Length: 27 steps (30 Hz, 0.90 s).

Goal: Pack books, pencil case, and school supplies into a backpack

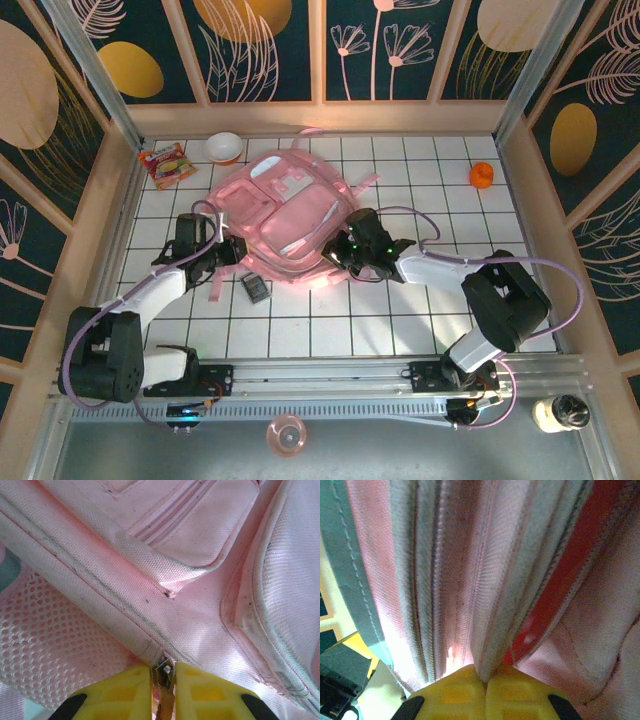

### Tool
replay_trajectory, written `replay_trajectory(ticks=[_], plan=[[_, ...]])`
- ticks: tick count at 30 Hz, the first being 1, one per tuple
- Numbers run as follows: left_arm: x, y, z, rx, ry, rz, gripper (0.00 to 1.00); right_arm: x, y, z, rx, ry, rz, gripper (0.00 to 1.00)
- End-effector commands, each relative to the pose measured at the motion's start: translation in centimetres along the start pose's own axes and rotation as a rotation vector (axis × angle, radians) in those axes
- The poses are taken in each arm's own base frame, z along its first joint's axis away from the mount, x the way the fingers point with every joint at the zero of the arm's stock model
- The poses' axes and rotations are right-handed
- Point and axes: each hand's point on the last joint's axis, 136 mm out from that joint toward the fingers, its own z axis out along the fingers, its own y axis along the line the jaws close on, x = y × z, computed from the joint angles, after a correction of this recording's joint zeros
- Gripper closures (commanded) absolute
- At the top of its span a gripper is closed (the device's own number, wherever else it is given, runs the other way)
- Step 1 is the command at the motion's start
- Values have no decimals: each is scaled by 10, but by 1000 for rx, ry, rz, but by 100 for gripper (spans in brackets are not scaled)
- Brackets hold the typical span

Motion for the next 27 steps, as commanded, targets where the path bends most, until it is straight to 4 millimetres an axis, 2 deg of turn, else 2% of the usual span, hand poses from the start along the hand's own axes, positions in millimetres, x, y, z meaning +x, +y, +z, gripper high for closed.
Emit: replay_trajectory(ticks=[1, 5, 12, 14, 19, 21, 23, 27], plan=[[12, 3, -2, -17, 35, -16, 85, -21, 30, -13, -78, -84, -40, 99], [15, 2, -3, -12, 39, -25, 80, -22, 29, -13, -76, -87, -38, 100], [21, 1, -7, -2, 38, -40, 80, -23, 30, -10, -79, -84, -36, 100], [23, 2, -7, -3, 40, -44, 82, -23, 30, -10, -80, -84, -36, 100], [22, 4, -6, -10, 34, -47, 97, -24, 33, -10, -88, -85, -40, 100], [22, 3, -5, -3, 38, -49, 99, -24, 35, -11, -95, -88, -37, 100], [21, -2, -5, 21, 44, -49, 100, -24, 37, -10, -102, -89, -33, 100], [21, -24, -5, 96, 69, -29, 100, -26, 44, -9, -132, -91, -24, 100]])
